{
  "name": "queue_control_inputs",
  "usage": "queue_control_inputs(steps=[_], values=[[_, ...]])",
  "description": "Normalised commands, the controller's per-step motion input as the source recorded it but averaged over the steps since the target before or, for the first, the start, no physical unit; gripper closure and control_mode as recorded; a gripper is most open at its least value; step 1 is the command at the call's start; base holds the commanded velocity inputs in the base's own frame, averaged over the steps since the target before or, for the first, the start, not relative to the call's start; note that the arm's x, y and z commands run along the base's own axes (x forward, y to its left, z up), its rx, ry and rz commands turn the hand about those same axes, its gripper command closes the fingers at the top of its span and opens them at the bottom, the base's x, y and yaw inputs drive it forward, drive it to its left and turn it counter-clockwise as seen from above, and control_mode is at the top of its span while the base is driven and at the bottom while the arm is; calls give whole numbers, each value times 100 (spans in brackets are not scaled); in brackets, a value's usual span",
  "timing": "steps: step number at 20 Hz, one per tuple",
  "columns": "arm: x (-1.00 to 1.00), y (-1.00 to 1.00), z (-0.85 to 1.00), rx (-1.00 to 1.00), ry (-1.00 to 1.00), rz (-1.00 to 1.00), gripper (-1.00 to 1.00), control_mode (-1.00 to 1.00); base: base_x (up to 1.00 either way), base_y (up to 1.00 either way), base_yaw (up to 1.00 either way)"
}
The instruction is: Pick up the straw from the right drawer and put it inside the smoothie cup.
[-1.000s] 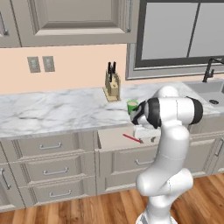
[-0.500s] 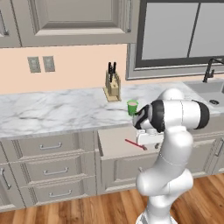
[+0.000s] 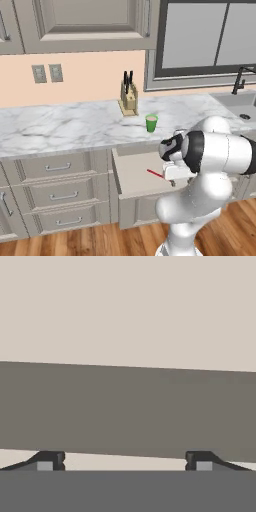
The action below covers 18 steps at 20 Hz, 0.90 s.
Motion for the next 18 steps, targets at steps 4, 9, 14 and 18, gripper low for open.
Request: queue_control_inputs(steps=[4, 9, 14, 18], values=[[-100, -2, 36, 0, 0, 0, -100, -100, 0, 0, 0], [-62, 0, 91, 0, -6, 0, -100, -100, 0, 0, 0], [-2, 0, 97, 1, -1, 0, -100, -100, 0, 0, 0], [28, 0, 46, 0, -3, 0, -100, -100, 0, 0, 0]])
